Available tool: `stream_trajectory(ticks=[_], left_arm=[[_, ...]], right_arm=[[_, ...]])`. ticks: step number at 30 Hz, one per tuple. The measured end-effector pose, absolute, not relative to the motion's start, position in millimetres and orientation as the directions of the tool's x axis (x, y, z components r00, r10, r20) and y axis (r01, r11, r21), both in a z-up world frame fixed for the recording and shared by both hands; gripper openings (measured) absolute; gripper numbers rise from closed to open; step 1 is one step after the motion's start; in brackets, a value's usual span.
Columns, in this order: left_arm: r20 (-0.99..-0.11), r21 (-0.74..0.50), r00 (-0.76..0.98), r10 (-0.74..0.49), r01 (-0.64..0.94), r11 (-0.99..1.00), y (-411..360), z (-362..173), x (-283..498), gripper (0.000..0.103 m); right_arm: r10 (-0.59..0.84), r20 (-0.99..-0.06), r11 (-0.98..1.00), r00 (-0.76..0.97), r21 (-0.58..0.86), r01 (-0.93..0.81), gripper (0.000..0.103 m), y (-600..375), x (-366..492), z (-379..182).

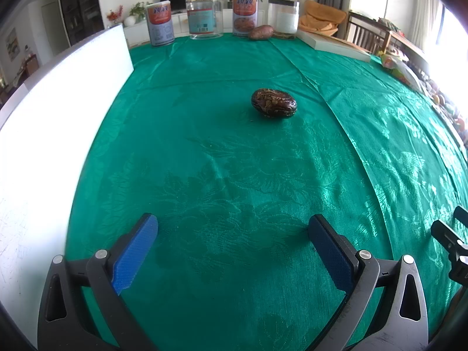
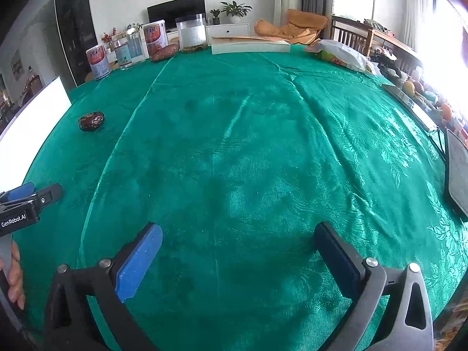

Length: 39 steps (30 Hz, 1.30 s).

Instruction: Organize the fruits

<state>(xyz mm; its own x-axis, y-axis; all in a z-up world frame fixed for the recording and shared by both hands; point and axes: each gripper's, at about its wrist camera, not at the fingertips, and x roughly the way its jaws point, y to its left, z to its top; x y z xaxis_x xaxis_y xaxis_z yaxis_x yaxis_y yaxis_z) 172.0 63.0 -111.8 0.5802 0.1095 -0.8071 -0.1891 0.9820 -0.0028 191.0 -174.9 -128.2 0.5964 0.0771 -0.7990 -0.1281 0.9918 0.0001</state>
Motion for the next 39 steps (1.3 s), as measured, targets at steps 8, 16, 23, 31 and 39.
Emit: stream_trajectory(ticks=[8, 16, 23, 31, 39], left_arm=[[-0.817, -0.03, 0.576, 0.013, -0.065, 0.997, 50, -103, 199, 0.101], [-0.794, 0.024, 0.603, 0.075, -0.093, 0.995, 48, -99, 277, 0.098], [-0.765, -0.033, 0.642, 0.046, -0.11, 0.993, 61, -96, 261, 0.046], [-0.776, -0.088, 0.63, -0.004, -0.103, 0.991, 76, -83, 183, 0.047], [-0.786, -0.035, 0.615, 0.066, -0.15, 0.988, 83, -100, 171, 0.068]], right_arm=[[0.067, -0.803, 0.991, 0.593, -0.015, -0.133, 0.103, -173, 192, -129], [0.066, -0.804, 0.99, 0.591, -0.02, -0.138, 0.103, -172, 193, -130], [0.066, -0.804, 0.99, 0.591, -0.022, -0.141, 0.103, -172, 193, -130], [0.066, -0.804, 0.99, 0.591, -0.023, -0.142, 0.103, -172, 193, -130], [0.066, -0.804, 0.99, 0.591, -0.023, -0.142, 0.103, -172, 193, -130]])
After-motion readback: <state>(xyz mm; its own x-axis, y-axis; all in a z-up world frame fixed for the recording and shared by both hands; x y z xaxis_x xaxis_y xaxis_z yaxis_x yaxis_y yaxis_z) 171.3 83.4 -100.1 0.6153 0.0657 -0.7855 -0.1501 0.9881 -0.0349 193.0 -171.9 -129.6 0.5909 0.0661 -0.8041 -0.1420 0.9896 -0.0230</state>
